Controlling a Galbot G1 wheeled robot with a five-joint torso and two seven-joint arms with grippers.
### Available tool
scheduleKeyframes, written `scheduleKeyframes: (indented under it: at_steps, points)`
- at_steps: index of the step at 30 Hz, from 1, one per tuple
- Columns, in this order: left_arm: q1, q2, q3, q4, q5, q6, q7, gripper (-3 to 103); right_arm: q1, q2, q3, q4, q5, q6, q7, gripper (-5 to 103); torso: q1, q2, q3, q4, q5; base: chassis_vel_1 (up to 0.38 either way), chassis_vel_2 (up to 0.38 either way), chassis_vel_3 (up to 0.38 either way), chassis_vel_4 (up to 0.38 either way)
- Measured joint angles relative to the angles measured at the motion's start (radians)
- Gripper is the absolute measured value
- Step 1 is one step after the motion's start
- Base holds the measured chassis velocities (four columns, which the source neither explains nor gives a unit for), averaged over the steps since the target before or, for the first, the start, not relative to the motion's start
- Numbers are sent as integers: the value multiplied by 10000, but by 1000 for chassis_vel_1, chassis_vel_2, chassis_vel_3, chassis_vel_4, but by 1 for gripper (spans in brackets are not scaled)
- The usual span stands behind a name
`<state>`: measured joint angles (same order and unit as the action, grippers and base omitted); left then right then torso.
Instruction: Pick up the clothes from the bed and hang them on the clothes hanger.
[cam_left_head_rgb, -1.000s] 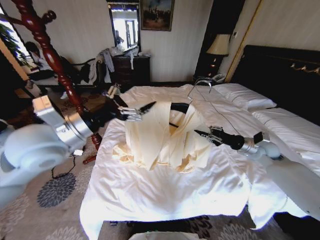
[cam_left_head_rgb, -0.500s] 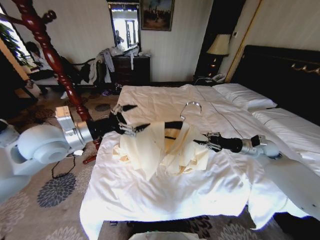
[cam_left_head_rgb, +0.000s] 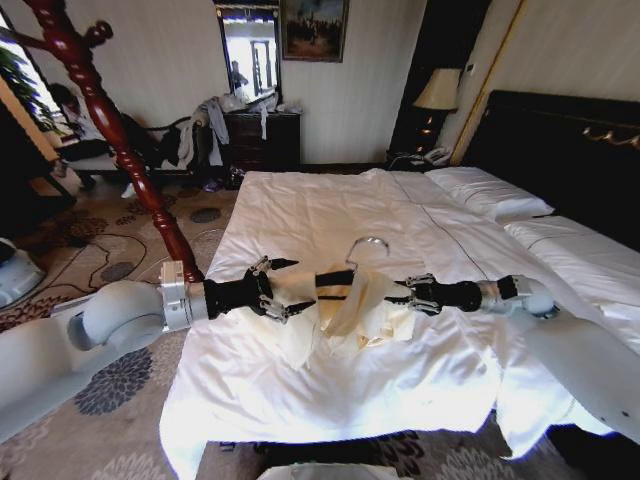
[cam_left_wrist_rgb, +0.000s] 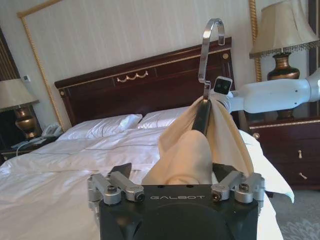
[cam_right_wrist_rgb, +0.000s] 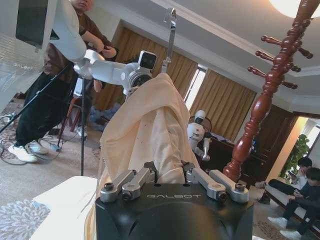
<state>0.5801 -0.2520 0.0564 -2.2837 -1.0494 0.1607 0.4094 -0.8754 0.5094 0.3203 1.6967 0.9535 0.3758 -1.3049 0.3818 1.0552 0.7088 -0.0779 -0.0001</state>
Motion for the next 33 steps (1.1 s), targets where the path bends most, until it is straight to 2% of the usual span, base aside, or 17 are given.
scheduleKeyframes:
  at_steps: [1,3,6,10,12,15,17,18,19,24,30,32,33]
  points:
    - [0,0,0,0,0,0,0,88,0,0,0,0,0,0,0,21,0,0,0,0,0,0,0,0,0]
    - [-8,27,78,12,122,-13,154,77,39,2,-1,41,-26,-1,-10,21,0,0,0,0,0,0,0,0,0]
    - [-1,62,116,19,233,-41,306,72,43,-17,6,89,-27,-1,-48,21,0,0,0,0,1,0,0,0,0]
    - [-23,134,178,54,449,-57,752,50,-18,-96,79,290,-27,-1,-213,21,0,0,0,0,0,0,0,0,0]
    - [-29,135,185,67,459,-57,796,50,-36,-103,96,325,-26,-1,-231,21,0,0,0,0,0,0,0,0,0]
    - [-29,142,194,172,501,-39,1046,34,-115,-158,144,432,-26,11,-244,21,0,0,0,0,1,0,0,0,0]
    - [-21,143,195,195,523,-35,1132,34,-122,-175,152,437,-25,17,-247,21,0,0,0,0,1,0,0,0,0]
    - [-6,144,196,214,566,-32,1262,24,-124,-205,160,439,-17,33,-245,21,0,0,0,0,0,0,0,0,0]
    - [8,141,196,238,609,-36,1369,22,-121,-222,160,441,-10,43,-244,21,0,0,0,0,1,0,0,0,0]
    - [54,134,172,358,787,-137,1734,21,-69,-283,120,456,10,61,-252,21,0,0,0,0,1,0,0,0,0]
    - [46,72,164,479,779,-153,1875,21,-56,-290,71,424,43,103,-159,21,0,0,0,0,0,0,0,0,0]
    - [29,29,168,551,776,-120,1926,21,-69,-276,47,395,91,134,-93,18,0,-1,0,0,2,0,0,0,0]
    - [28,23,173,596,775,-103,1925,20,-76,-276,47,381,111,134,-92,22,0,0,0,0,0,0,0,0,0]
